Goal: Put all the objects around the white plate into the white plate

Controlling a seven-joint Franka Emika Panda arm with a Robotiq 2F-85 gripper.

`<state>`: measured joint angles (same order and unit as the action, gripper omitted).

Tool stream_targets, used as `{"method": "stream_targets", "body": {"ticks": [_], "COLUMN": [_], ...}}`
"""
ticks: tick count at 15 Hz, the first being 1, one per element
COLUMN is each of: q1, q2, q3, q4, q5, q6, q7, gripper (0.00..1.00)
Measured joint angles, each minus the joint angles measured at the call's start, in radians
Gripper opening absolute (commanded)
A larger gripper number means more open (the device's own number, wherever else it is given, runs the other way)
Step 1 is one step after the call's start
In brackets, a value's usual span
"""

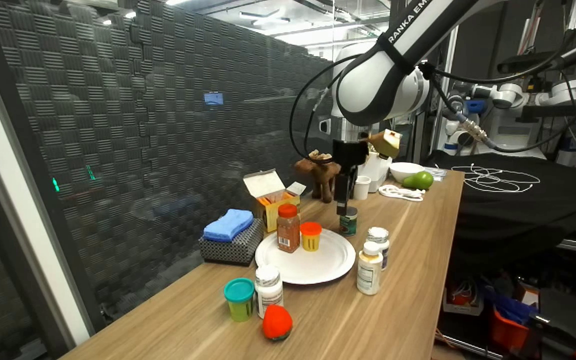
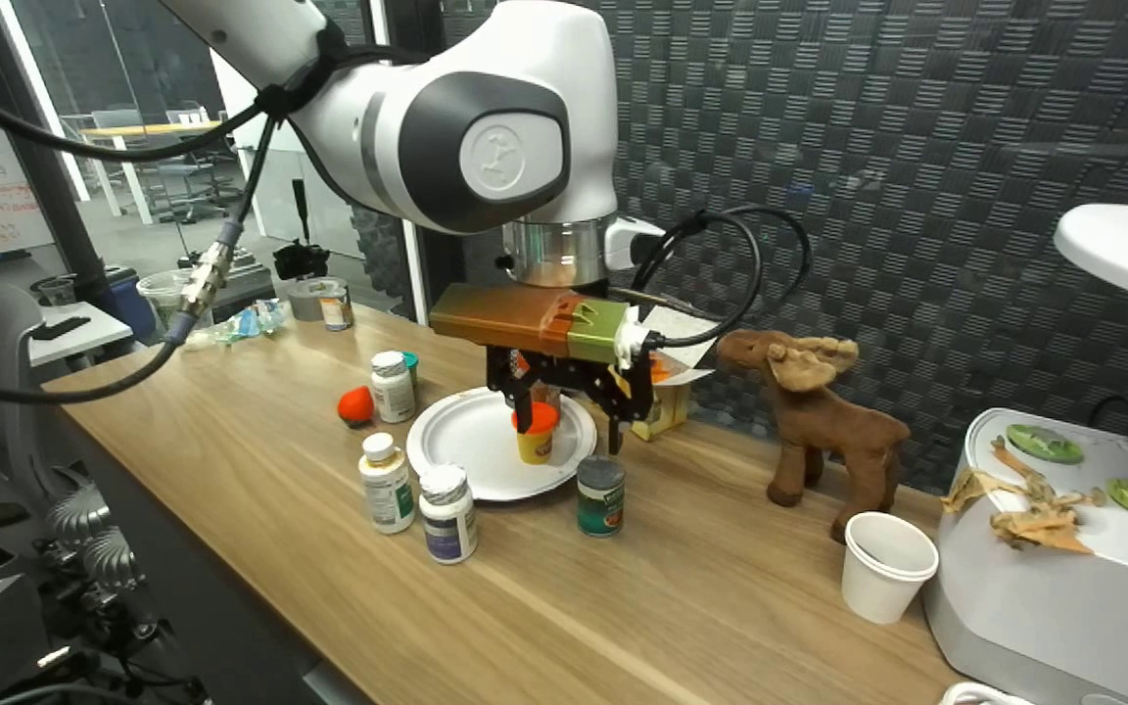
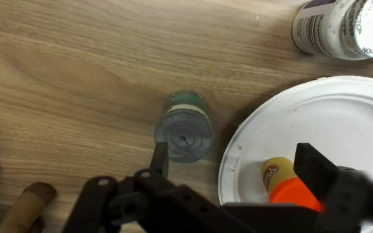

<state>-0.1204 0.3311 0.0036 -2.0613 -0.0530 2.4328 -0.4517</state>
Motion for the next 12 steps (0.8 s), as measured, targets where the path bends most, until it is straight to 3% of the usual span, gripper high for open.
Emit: {"method": "stream_targets", "body": {"ticks": [12], "q1": [0.0], "q2": [0.03], "q3": [-0.02], "q4": [-0.004], "q5": [-0.051], "q6": [-0.001], "q7": [0.058], "gripper": [1.0]}}
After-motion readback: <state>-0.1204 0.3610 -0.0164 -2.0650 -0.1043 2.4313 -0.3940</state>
